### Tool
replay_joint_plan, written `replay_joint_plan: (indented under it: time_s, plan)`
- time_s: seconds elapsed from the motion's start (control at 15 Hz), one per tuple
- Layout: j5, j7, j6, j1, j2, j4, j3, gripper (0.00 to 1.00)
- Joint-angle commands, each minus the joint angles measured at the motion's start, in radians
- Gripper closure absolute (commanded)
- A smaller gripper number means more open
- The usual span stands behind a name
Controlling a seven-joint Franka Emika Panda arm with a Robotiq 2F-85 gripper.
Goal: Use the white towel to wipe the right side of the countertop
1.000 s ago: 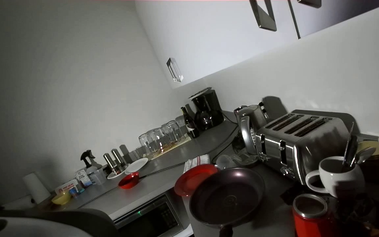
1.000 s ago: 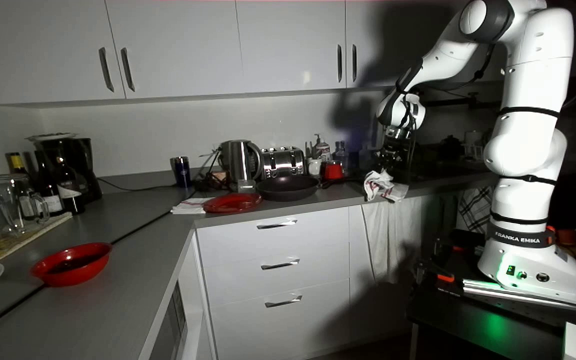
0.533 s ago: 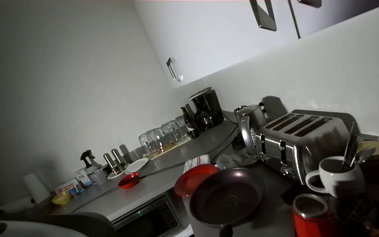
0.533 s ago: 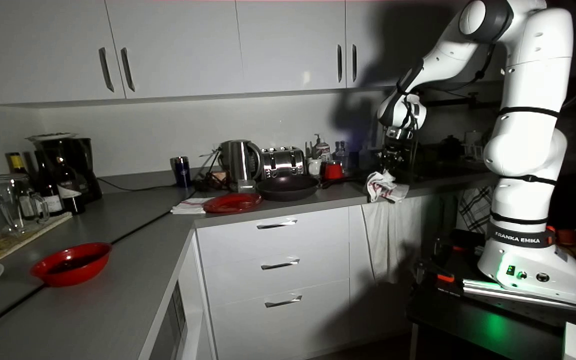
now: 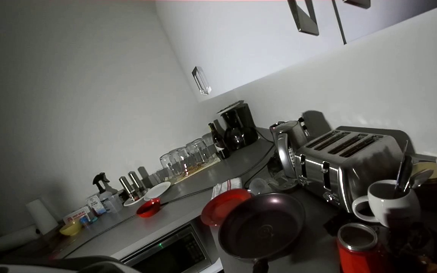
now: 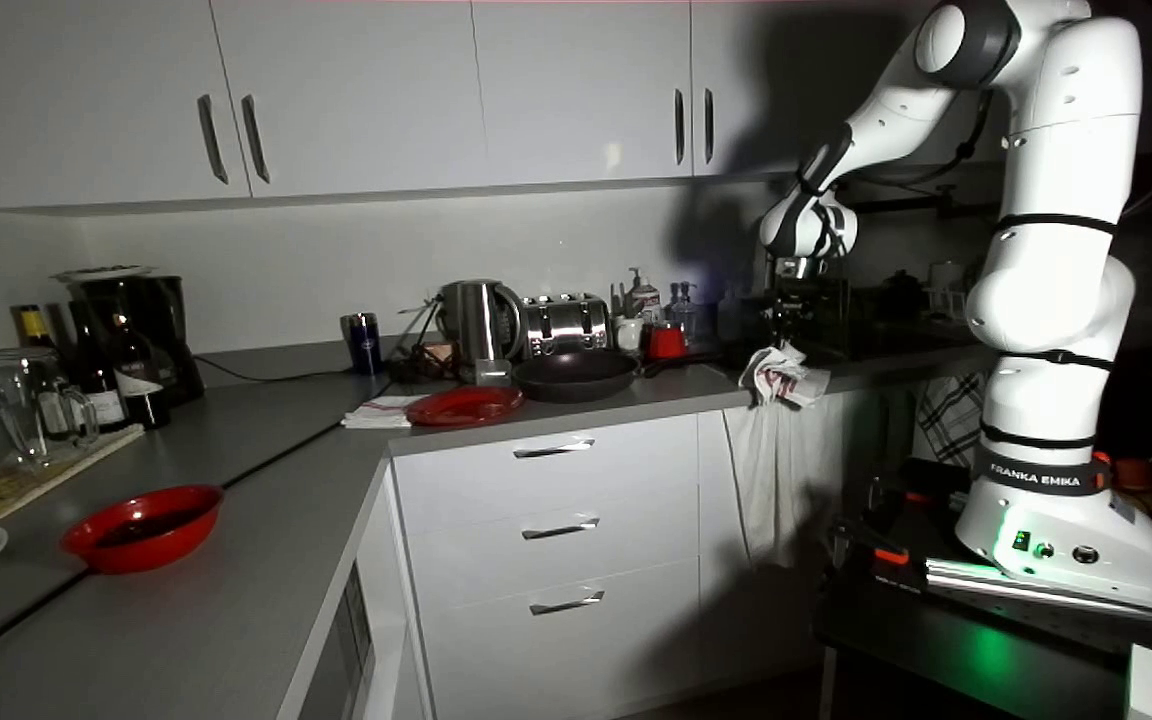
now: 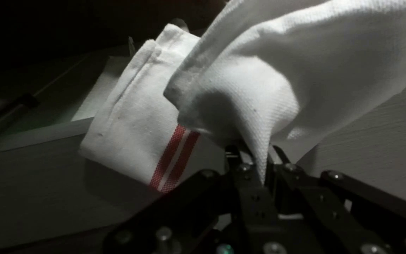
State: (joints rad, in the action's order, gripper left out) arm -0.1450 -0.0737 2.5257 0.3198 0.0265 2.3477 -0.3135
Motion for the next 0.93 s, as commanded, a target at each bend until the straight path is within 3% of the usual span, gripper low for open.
replay_joint_plan:
  time_s: [0.0,0.67,0.87]
  plan:
    - [0.079,0.003,-0.038,0.002,-0.005,-0.027,-0.007,0.95]
    - [0.154,0.084,-0.096,-0.001,0.004,-0.069,-0.004,0.95]
    - [0.228,0.067,-0.091,-0.004,0.009,-0.081,-0.003,0.95]
